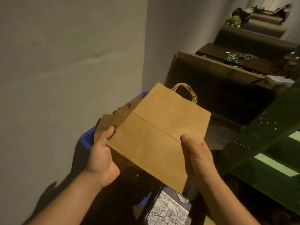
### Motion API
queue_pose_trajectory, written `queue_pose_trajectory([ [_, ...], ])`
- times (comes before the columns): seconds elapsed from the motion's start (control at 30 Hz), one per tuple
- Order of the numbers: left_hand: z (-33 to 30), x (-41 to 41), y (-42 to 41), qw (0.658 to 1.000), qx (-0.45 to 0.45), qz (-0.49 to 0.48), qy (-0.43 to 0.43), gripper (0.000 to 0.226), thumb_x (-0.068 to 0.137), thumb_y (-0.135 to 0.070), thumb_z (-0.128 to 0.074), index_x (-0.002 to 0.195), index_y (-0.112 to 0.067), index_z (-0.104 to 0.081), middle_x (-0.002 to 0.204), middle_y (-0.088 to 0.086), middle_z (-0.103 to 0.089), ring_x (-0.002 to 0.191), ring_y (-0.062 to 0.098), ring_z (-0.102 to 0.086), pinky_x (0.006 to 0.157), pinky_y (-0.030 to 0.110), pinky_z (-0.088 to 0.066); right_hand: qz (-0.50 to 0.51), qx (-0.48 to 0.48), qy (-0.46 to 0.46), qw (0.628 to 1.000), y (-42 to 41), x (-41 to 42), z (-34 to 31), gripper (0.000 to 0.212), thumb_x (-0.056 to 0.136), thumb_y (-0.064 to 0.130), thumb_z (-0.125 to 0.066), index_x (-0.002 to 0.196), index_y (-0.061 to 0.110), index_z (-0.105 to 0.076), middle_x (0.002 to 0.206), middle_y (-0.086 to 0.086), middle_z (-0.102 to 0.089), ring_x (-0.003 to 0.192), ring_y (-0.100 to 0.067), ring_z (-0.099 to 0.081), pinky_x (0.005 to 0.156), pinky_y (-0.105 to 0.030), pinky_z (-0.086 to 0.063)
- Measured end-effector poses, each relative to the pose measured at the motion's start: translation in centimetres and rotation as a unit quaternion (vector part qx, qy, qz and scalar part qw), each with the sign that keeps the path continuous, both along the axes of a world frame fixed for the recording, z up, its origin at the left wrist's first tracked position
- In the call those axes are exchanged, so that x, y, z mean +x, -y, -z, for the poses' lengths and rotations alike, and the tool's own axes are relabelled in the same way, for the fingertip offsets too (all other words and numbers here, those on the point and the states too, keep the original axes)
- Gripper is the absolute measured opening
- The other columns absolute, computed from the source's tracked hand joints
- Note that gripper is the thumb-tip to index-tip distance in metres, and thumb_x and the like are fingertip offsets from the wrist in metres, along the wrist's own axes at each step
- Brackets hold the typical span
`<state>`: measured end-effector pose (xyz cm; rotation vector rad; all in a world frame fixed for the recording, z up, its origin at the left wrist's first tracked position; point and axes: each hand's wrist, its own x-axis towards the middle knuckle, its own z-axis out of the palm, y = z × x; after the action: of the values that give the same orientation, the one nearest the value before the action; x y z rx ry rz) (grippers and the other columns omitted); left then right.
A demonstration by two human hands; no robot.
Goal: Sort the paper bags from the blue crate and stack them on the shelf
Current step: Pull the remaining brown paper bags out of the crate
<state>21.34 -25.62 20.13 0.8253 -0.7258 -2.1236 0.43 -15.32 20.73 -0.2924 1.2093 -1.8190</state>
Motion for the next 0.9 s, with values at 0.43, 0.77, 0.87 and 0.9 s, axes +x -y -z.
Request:
queue_pose_trajectory([
  [0.43, 2.5, -3.5, 2.0, 0.944, -0.123, 0.193, 0.239, 0.048, 0.094, -0.026, -0.068, 0.139, -0.027, -0.055, 0.121, -0.001, -0.075, 0.116, 0.023, -0.068, 0.104, 0.051, -0.052, -0.141, 0.227, -0.109, 0.957, -4.3, -2.4, 3.9, 0.049, 0.077, 0.027, -0.084, 0.116, 0.005, -0.064, 0.086, -0.010, -0.076, 0.080, -0.028, -0.071, 0.076, -0.038, -0.056],
  [0.77, 4.2, -4.7, 1.6, 0.902, -0.173, 0.194, 0.345, 0.052, 0.099, -0.041, -0.063, 0.147, -0.032, -0.046, 0.133, -0.012, -0.063, 0.123, 0.013, -0.059, 0.108, 0.047, -0.048, -0.079, 0.292, -0.149, 0.941, -4.1, -2.0, 3.8, 0.034, 0.093, 0.031, -0.070, 0.085, -0.002, -0.067, 0.053, -0.004, -0.062, 0.048, -0.018, -0.062, 0.055, -0.032, -0.044],
  [0.87, 4.9, -4.4, 3.5, 0.899, -0.166, 0.156, 0.373, 0.050, 0.102, -0.054, -0.050, 0.146, -0.031, -0.048, 0.136, -0.011, -0.060, 0.125, 0.020, -0.057, 0.107, 0.045, -0.047, -0.067, 0.288, -0.149, 0.944, -3.9, -2.3, 3.8, 0.039, 0.091, 0.032, -0.071, 0.070, -0.001, -0.065, 0.052, -0.009, -0.057, 0.046, -0.022, -0.058, 0.055, -0.033, -0.042],
  [0.9, 5.1, -4.2, 4.5, 0.901, -0.158, 0.126, 0.383, 0.044, 0.104, -0.052, -0.048, 0.141, -0.029, -0.052, 0.129, -0.007, -0.063, 0.119, 0.023, -0.061, 0.102, 0.046, -0.051, -0.058, 0.288, -0.145, 0.945, -3.9, -2.4, 3.9, 0.043, 0.089, 0.034, -0.073, 0.065, -0.001, -0.063, 0.052, -0.011, -0.054, 0.046, -0.024, -0.055, 0.055, -0.034, -0.039],
])
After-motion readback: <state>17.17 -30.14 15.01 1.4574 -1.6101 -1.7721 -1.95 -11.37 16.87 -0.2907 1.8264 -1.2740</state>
